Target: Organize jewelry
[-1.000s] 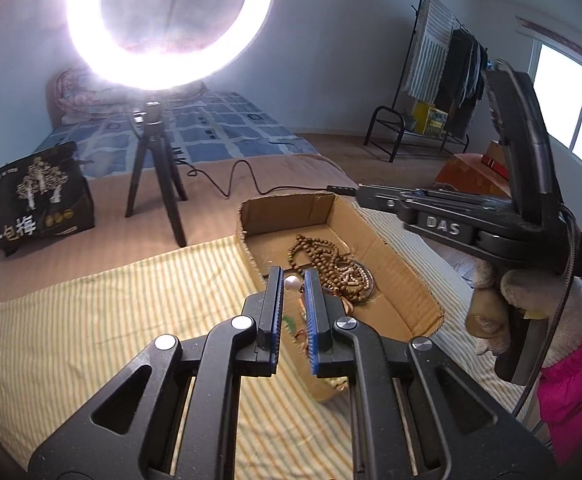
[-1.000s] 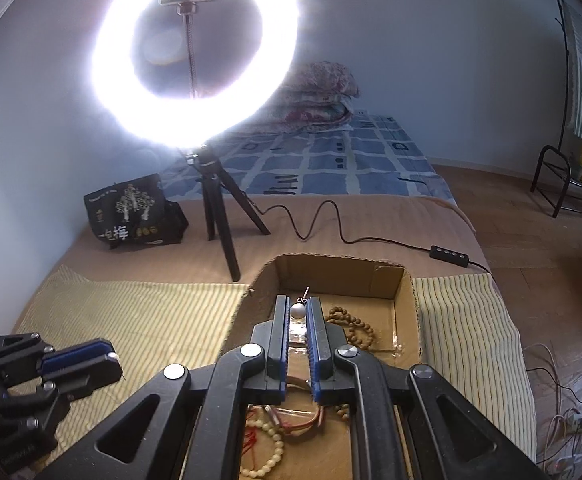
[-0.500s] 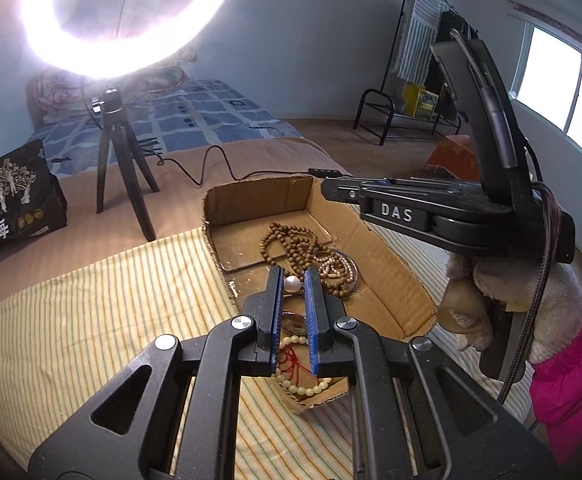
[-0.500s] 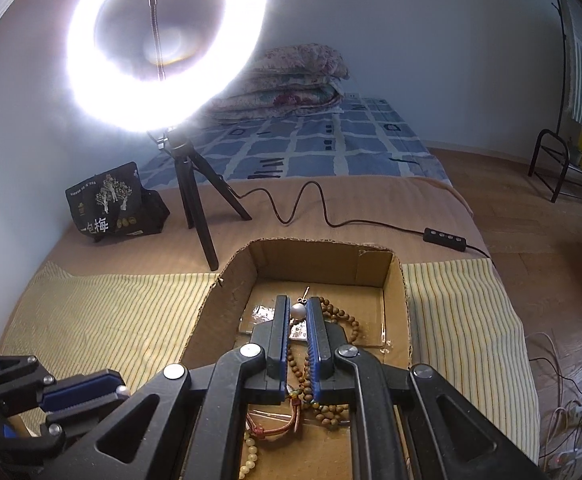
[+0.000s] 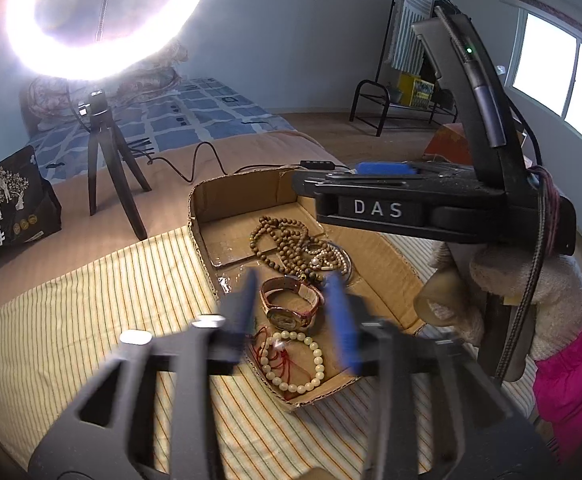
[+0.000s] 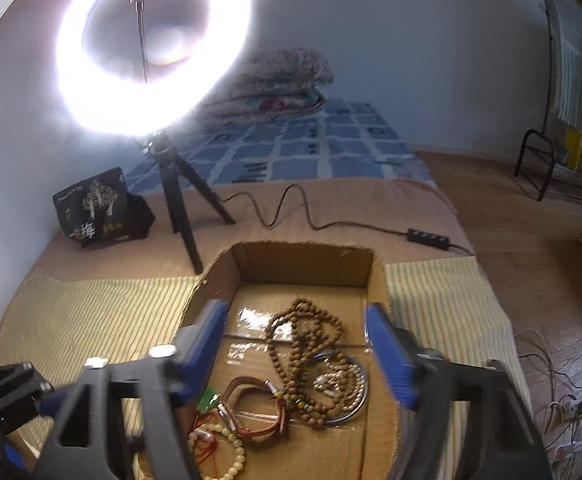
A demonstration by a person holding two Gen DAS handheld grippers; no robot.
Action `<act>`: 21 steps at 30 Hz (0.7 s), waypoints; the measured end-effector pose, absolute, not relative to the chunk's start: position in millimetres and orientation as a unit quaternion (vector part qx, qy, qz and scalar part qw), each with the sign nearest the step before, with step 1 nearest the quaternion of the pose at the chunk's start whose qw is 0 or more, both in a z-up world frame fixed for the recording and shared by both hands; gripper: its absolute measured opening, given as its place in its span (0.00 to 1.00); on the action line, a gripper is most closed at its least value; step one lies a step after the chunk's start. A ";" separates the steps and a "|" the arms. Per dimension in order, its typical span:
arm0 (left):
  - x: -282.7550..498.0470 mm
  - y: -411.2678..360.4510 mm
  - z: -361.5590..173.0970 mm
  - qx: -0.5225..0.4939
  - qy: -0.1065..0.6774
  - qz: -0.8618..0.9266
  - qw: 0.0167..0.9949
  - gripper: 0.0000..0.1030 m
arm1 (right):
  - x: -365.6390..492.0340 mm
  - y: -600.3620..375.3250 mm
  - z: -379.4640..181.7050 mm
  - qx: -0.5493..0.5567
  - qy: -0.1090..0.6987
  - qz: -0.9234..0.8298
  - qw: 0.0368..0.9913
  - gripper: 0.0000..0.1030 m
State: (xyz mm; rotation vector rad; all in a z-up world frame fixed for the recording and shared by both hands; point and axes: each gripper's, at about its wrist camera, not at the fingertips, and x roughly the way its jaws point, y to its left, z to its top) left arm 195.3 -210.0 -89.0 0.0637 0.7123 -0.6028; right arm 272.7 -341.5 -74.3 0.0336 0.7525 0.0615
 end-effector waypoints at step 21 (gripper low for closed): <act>187.7 -201.2 -78.4 0.024 0.338 -0.277 0.899 0.63 | 261.5 -339.7 -59.2 0.015 0.359 0.018 0.933 0.99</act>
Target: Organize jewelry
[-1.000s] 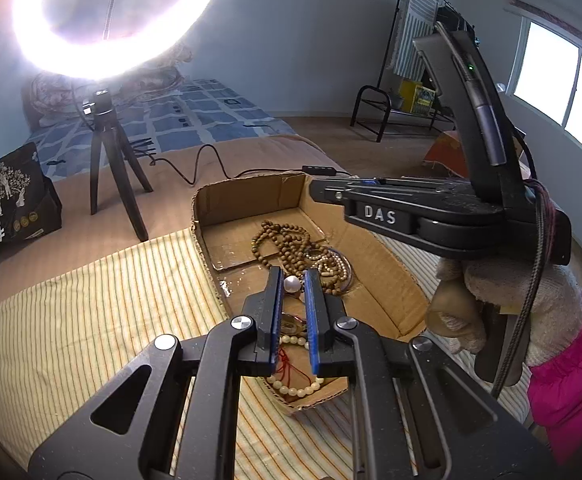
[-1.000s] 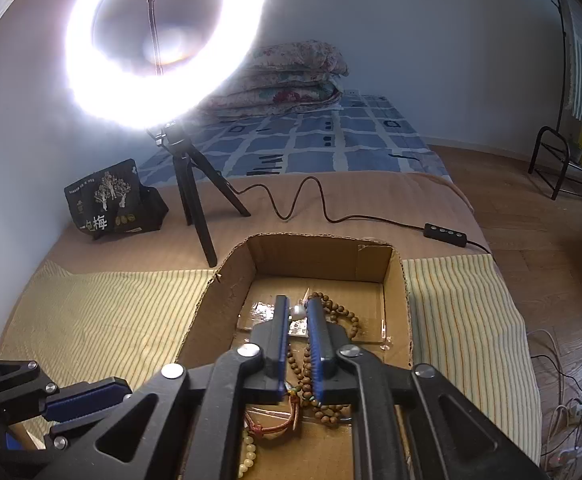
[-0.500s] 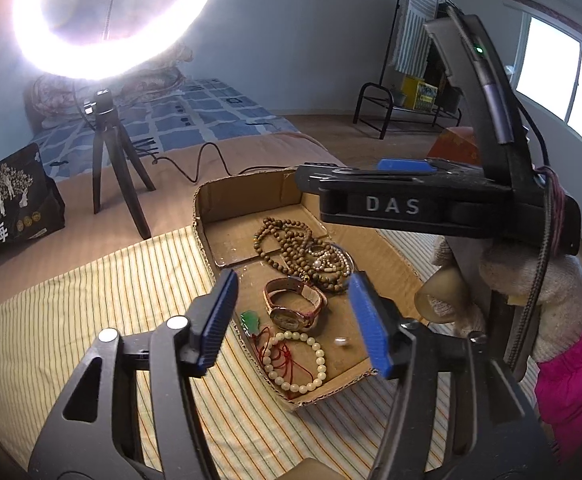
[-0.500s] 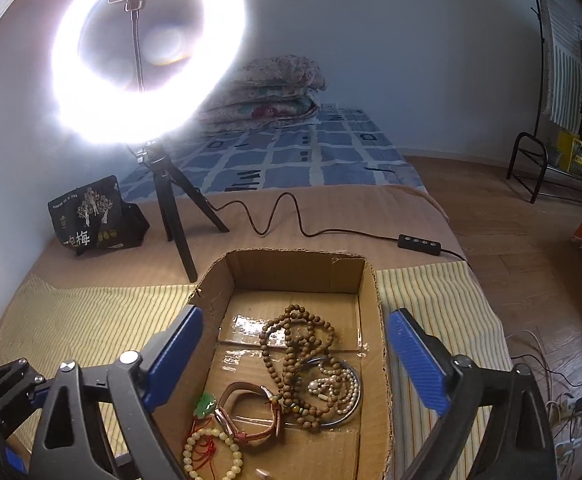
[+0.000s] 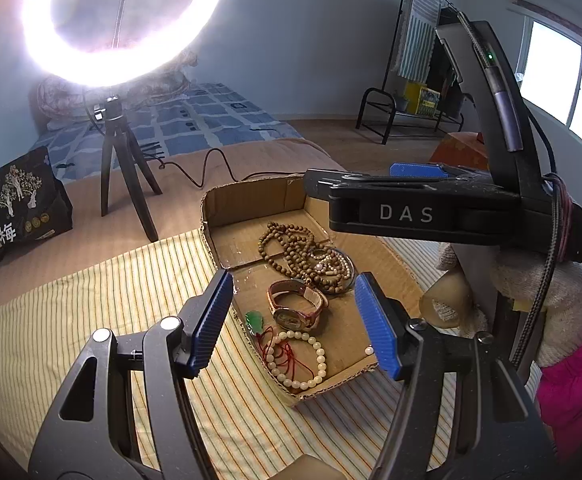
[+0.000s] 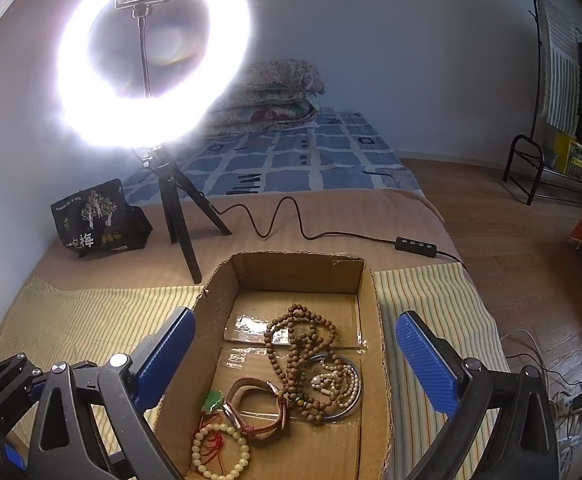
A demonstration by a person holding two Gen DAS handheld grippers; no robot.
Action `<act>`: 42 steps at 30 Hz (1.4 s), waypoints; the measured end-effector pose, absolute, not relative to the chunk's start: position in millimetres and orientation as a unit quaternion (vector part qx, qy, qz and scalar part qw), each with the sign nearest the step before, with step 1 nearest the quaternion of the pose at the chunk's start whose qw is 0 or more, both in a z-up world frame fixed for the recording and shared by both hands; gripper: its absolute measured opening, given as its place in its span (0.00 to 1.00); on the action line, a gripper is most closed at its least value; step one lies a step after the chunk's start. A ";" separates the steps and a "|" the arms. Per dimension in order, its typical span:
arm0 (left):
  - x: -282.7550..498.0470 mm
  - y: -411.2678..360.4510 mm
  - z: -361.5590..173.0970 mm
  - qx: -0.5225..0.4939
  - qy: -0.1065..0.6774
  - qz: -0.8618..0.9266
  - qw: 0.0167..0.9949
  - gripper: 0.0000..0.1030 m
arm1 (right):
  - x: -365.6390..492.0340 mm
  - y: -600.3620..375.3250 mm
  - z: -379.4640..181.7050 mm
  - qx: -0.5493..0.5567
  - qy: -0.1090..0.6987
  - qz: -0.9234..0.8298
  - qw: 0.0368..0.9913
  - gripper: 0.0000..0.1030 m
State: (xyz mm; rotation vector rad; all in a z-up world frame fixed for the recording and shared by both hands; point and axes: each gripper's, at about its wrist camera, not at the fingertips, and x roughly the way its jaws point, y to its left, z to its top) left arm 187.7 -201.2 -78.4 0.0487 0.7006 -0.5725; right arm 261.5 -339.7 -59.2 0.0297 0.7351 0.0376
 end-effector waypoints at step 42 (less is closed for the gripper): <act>118.0 -143.9 -25.1 0.034 0.292 -0.269 0.917 0.77 | 180.3 -303.4 11.1 -0.010 0.310 0.014 0.951 1.00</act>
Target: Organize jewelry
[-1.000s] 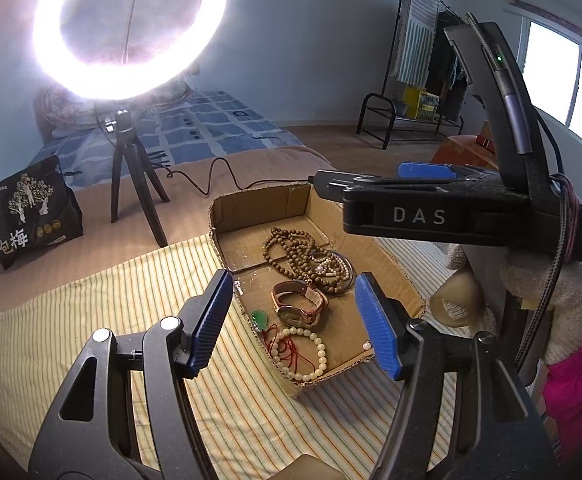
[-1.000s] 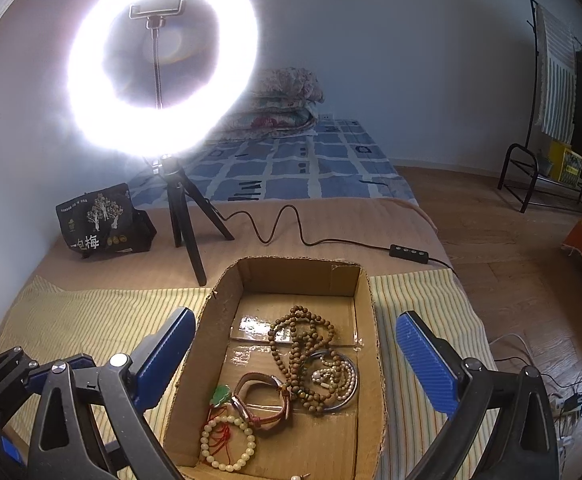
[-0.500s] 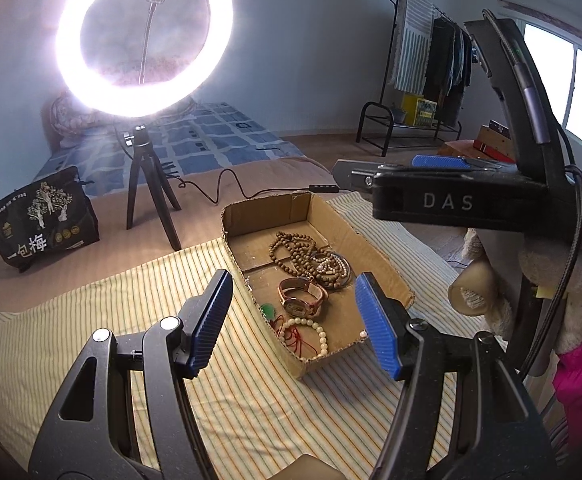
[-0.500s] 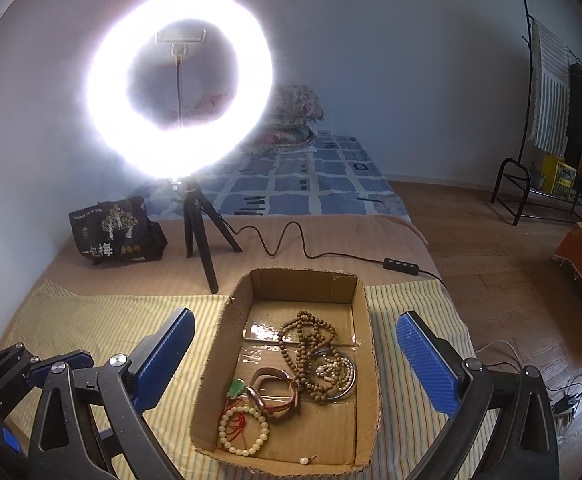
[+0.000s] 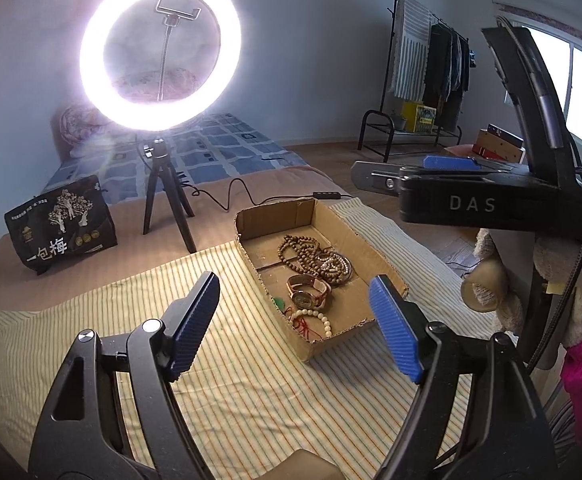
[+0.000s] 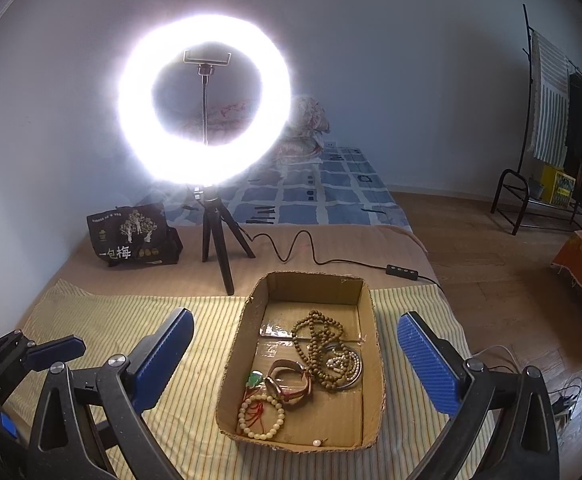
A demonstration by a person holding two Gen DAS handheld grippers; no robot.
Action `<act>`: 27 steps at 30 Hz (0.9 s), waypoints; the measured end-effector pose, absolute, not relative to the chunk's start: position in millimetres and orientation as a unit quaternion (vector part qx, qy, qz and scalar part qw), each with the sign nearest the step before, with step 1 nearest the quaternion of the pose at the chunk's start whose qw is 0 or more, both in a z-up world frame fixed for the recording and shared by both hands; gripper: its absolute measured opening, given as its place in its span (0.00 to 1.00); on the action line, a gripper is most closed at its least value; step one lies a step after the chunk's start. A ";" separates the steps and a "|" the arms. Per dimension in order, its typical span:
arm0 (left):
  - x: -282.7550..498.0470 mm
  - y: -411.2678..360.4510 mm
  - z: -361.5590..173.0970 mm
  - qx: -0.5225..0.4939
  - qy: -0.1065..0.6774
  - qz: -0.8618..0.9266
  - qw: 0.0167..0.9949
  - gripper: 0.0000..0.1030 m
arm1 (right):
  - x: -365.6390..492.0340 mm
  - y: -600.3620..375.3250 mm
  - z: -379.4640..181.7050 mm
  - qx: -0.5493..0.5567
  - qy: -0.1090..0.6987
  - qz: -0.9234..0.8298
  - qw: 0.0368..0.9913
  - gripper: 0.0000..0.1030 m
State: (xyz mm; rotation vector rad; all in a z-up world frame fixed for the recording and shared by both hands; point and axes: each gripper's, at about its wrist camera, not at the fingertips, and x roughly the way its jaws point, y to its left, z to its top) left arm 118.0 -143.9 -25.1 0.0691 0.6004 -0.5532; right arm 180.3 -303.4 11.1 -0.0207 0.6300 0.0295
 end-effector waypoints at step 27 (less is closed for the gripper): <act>100.1 -96.2 -12.1 0.036 0.263 -0.213 0.940 0.85 | 130.6 -292.6 -2.7 -0.045 0.304 0.015 0.952 1.00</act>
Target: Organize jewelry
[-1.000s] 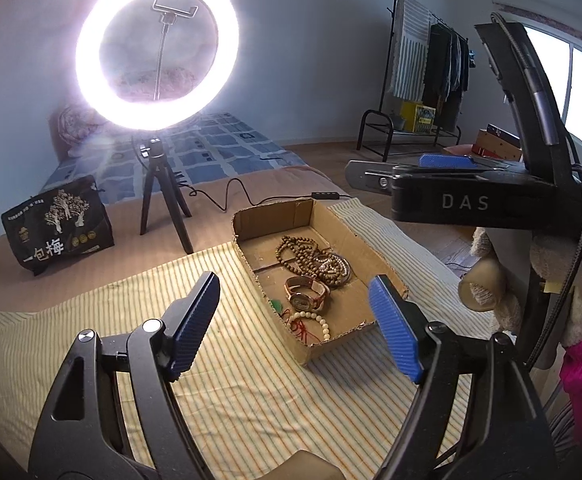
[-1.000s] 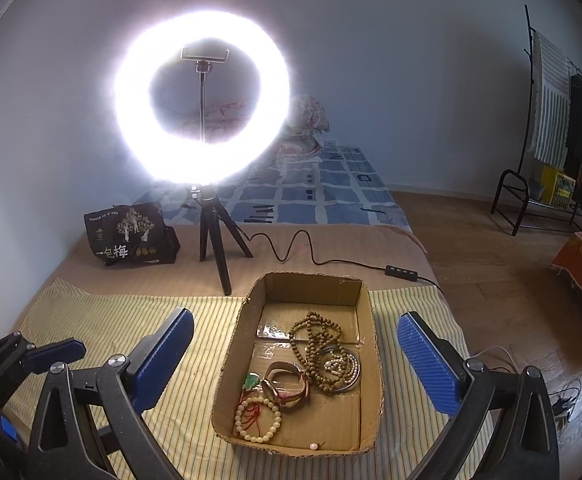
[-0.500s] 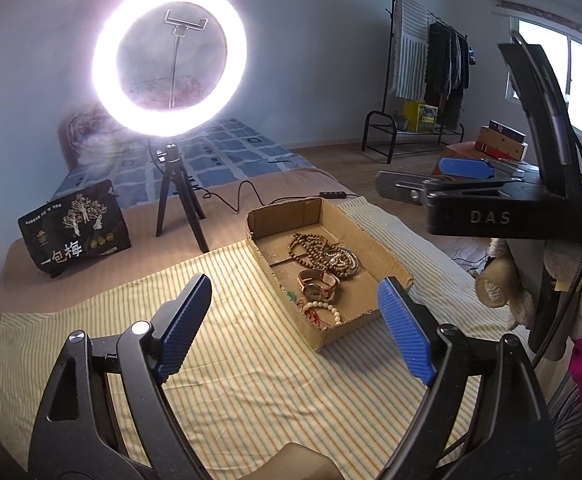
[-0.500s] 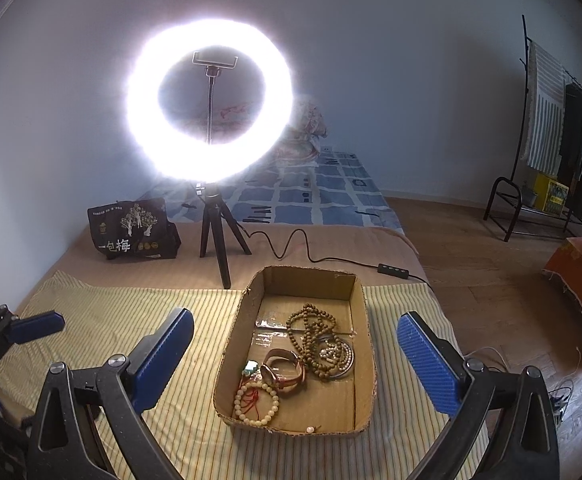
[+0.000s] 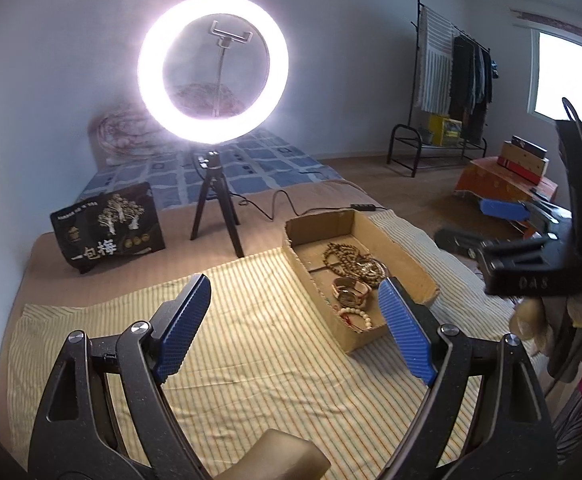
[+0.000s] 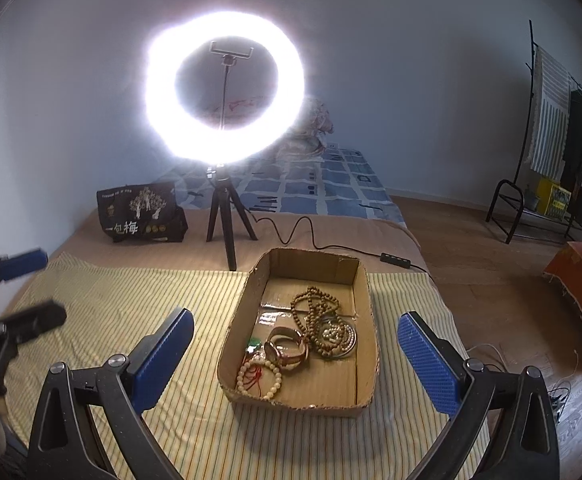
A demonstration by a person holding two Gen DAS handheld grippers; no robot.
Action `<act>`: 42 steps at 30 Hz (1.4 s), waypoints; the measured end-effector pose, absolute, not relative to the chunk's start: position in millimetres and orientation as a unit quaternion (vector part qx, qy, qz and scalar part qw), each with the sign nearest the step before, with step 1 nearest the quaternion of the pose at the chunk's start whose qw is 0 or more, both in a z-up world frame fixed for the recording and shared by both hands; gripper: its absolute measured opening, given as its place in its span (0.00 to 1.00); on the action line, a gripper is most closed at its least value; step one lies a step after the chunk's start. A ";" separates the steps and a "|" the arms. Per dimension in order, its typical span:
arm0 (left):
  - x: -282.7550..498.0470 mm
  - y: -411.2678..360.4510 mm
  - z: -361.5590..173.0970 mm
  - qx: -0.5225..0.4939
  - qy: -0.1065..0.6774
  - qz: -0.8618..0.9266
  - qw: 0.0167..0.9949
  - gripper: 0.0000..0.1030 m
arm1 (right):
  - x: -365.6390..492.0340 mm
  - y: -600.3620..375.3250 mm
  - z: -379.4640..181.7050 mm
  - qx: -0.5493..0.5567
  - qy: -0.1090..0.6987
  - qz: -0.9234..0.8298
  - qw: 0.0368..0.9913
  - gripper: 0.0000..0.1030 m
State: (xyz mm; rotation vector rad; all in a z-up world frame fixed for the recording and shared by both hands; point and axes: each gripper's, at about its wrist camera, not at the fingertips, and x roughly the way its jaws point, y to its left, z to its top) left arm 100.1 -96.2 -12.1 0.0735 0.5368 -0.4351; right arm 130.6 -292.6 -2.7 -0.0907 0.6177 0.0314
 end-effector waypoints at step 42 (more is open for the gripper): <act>98.3 -95.6 -3.6 0.033 0.245 -0.181 0.952 1.00 | 113.6 -290.9 -8.4 -0.040 0.300 0.012 0.953 1.00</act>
